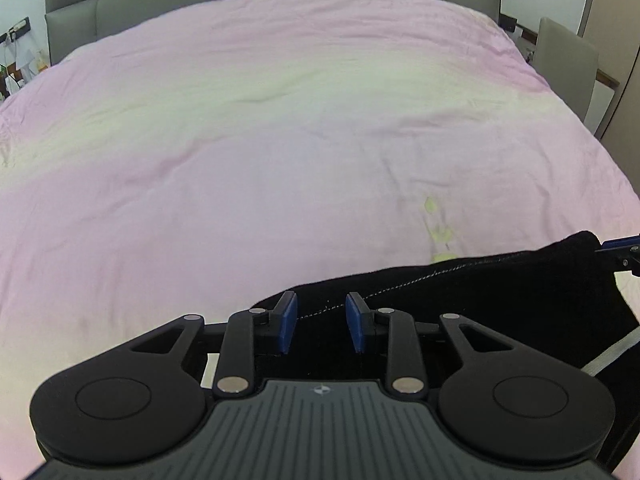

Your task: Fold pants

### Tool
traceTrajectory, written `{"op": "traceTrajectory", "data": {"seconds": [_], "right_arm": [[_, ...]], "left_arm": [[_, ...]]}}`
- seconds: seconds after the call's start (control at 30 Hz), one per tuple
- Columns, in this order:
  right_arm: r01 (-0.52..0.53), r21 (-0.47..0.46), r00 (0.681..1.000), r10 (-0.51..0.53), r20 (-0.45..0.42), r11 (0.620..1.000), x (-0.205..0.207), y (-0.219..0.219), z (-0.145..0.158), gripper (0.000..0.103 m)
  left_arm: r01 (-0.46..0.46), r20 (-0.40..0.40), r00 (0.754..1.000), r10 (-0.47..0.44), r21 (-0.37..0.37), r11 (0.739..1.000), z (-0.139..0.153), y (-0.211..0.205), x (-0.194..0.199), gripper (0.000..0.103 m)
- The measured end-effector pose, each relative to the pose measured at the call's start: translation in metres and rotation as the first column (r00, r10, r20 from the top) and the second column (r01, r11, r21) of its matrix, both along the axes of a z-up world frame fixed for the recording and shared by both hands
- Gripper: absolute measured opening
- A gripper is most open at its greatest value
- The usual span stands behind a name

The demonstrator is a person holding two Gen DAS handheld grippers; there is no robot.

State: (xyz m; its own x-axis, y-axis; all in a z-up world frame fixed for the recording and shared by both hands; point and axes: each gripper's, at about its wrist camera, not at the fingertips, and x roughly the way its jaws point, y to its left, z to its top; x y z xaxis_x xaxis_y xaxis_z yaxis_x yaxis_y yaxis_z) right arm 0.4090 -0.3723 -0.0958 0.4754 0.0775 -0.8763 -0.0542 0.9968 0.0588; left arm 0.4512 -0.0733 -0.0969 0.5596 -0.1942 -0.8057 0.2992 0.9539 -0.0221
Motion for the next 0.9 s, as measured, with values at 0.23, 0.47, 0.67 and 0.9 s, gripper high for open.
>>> {"op": "traceTrajectory", "data": {"seconds": [0.23, 0.47, 0.67, 0.9], "right_arm": [[0.035, 0.008, 0.999, -0.034, -0.034, 0.999, 0.022, -0.008, -0.037, 0.019], [0.013, -0.049, 0.998, -0.01, 0.058, 0.999, -0.016, 0.004, -0.001, 0.032], [-0.033, -0.027, 0.996, 0.035, 0.083, 0.999, -0.1, 0.006, 0.018, 0.033], [-0.02, -0.031, 0.994, 0.024, 0.104, 0.999, -0.162, 0.001, -0.005, 0.033]], "left_arm": [[0.058, -0.013, 0.998, -0.057, 0.116, 0.992, -0.045, -0.024, 0.01, 0.032], [0.054, 0.063, 0.996, -0.062, 0.13, 0.99, -0.003, -0.008, -0.03, 0.034], [0.096, 0.084, 0.991, -0.109, 0.143, 0.985, 0.029, 0.01, -0.125, 0.048], [0.109, 0.062, 0.992, -0.114, 0.092, 0.99, 0.034, 0.007, -0.211, 0.063]]}}
